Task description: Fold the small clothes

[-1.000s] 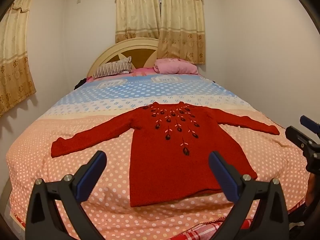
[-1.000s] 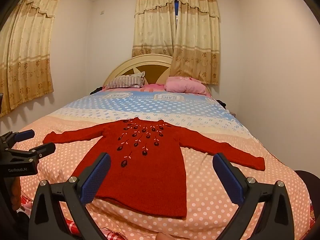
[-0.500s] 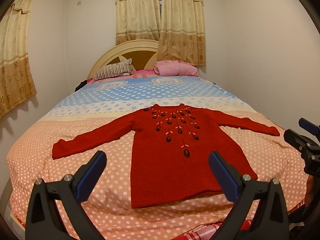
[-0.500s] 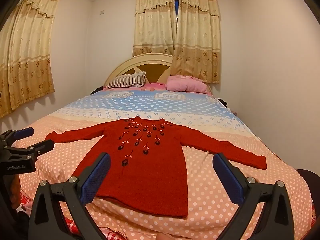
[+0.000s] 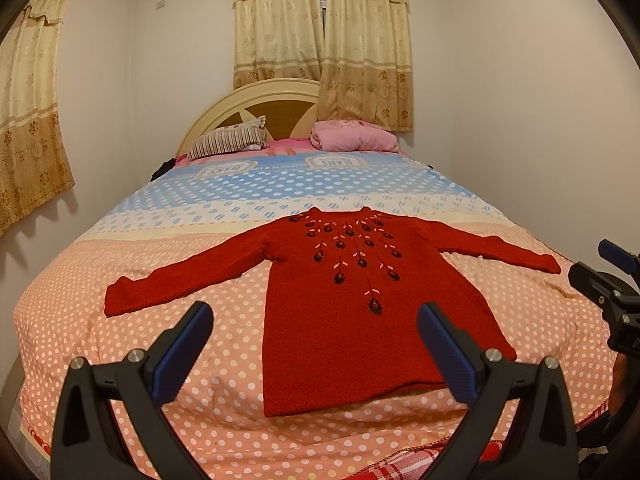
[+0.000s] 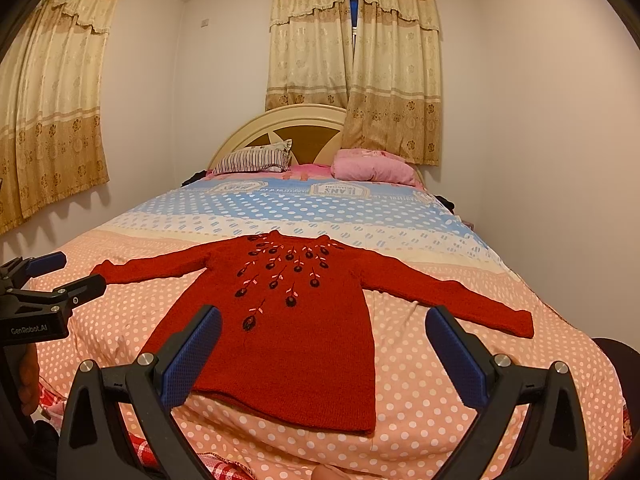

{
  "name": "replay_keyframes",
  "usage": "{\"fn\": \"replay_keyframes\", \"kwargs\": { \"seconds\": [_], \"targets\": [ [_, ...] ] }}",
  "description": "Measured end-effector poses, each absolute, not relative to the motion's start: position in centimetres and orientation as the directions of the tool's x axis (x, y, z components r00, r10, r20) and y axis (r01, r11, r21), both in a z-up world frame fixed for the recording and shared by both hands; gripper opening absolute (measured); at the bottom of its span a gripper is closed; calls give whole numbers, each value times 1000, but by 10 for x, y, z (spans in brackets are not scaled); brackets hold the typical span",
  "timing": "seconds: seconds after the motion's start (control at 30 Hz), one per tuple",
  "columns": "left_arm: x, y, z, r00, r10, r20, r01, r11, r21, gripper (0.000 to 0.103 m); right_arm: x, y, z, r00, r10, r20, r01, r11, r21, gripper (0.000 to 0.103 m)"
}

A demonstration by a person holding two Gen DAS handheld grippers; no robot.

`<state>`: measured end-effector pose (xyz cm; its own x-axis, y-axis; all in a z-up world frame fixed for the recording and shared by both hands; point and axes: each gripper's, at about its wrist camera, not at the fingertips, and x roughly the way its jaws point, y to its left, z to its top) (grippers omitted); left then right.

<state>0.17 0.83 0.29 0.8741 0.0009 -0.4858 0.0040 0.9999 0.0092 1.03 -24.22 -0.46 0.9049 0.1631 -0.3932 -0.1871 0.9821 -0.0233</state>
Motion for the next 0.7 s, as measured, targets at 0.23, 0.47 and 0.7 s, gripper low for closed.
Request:
{"fn": "replay_keyframes", "kwargs": {
  "seconds": [0.23,0.47,0.7],
  "targets": [
    [2,9,3,874,2,-487,3,1000,9,103,10,-242,-6,904,164,-396,-188,982,-24,102],
    [3,11,2,872,2,-489,-1,1000,3,103,11,-242,-5,903,163,-396,-188,982,-24,102],
    [3,10,2,872,4,-489,-2,1000,4,103,11,-242,-5,902,164,-398,-189,982,-23,102]
  ]
}}
